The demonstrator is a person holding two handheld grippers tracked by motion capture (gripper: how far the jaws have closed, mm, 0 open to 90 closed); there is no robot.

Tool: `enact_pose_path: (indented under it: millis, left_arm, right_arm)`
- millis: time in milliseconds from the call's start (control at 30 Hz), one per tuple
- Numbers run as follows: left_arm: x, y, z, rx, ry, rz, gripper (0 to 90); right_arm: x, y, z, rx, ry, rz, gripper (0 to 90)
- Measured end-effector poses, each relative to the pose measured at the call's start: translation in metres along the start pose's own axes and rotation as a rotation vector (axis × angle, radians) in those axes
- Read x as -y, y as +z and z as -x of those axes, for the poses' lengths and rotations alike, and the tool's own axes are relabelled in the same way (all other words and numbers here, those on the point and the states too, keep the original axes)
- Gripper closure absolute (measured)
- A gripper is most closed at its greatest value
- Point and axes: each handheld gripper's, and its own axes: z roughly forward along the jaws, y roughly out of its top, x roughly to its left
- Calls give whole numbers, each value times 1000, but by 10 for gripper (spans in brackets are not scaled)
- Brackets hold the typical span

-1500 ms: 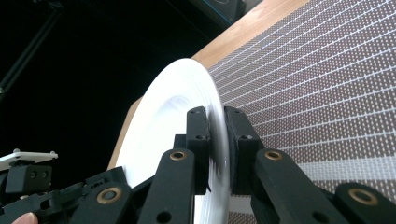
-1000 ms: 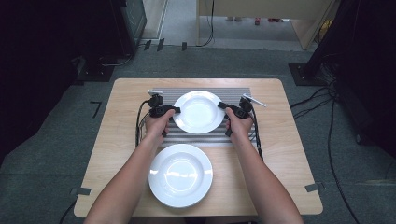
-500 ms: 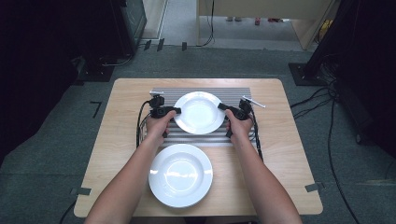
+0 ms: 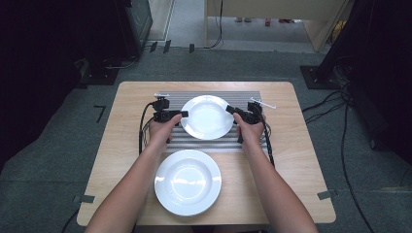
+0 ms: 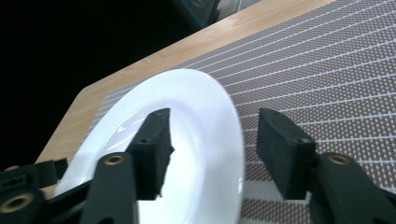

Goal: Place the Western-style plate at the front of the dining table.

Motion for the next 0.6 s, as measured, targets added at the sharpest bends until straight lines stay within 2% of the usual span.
enact_pose_path:
  millis: [33, 67, 100, 200, 233, 267, 300, 333, 367, 433, 600]
  left_arm:
    - [0, -3, 1, -1, 12, 2, 343]
    - [1, -6, 1, -7, 21, 6, 343]
    - [2, -10, 2, -14, 26, 13, 318]
    - [3, -18, 3, -15, 31, 24, 222]
    - [5, -25, 3, -28, 41, 38, 172]
    - [5, -25, 3, -28, 41, 38, 153]
    - [6, -28, 3, -36, 46, 44, 126]
    - [7, -32, 3, -37, 56, 48, 126]
    - [8, -35, 2, -42, 66, 50, 102]
    - [12, -42, 2, -63, 84, 64, 94]
    - [21, -60, 1, -71, 119, 83, 49]
  right_arm:
    - [-3, -6, -5, -18, -22, -10, 402]
    - [-3, -6, -5, -18, -22, -10, 402]
    - [-4, -9, -7, -19, -49, -12, 382]
    - [-5, -18, -15, 3, -118, -11, 337]
    - [-5, -27, -19, 6, -162, 6, 313]
    - [-5, -27, -19, 6, -162, 6, 313]
    - [-4, -33, -23, 26, -209, 0, 305]
    - [-4, -33, -23, 26, -209, 0, 305]
    - [-2, -40, -25, 42, -252, 0, 292]
    - [-1, -44, -26, 43, -268, 2, 293]
    - [2, -60, -28, 29, -292, -2, 271]
